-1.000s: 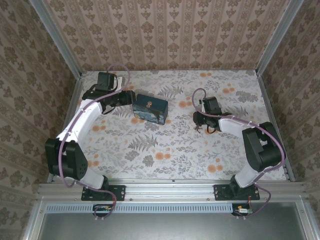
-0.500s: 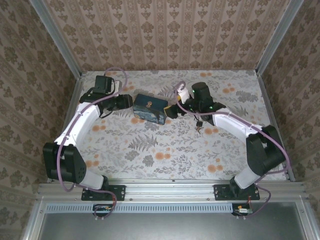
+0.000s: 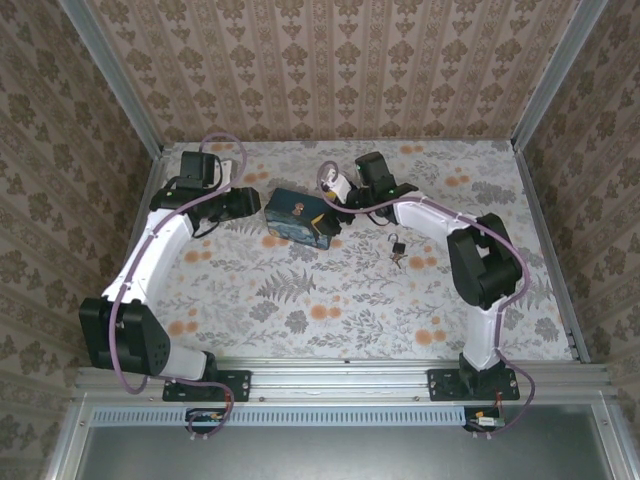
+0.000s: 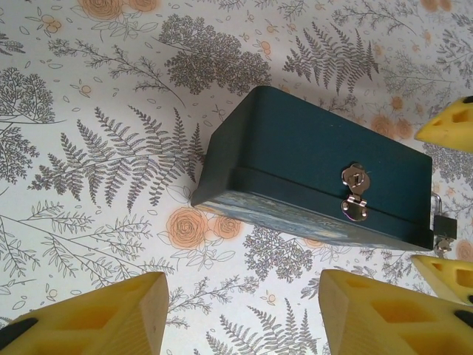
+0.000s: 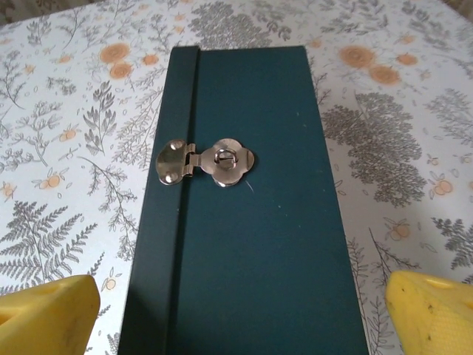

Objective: Unlock a padlock with a key

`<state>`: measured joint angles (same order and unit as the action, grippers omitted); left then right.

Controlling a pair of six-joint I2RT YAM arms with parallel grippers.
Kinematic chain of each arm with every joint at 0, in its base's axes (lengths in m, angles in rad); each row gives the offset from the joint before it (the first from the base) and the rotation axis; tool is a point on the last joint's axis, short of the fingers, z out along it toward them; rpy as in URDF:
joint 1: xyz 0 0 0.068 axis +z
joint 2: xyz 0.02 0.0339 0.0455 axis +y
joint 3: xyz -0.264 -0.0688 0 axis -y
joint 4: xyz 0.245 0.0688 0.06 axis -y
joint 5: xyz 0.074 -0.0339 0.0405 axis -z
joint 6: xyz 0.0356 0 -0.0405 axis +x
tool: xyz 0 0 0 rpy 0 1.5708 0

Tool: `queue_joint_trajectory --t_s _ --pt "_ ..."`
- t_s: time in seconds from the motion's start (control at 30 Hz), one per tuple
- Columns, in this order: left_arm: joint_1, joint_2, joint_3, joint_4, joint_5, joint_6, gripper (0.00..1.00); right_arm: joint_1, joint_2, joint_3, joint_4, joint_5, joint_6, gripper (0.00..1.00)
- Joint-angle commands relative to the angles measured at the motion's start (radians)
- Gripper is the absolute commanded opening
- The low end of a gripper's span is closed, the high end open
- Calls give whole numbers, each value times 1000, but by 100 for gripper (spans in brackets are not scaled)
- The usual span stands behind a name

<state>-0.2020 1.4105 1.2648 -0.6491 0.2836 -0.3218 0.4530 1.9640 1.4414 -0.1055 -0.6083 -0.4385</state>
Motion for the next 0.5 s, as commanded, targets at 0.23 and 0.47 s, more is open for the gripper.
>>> queue_joint_trajectory --t_s 0.23,0.47 --pt "3 -13 19 -36 -14 15 56 21 106 128 -93 -25 -37 93" --pt "7 -25 18 -33 -19 18 56 24 78 71 -36 -24 56 72"
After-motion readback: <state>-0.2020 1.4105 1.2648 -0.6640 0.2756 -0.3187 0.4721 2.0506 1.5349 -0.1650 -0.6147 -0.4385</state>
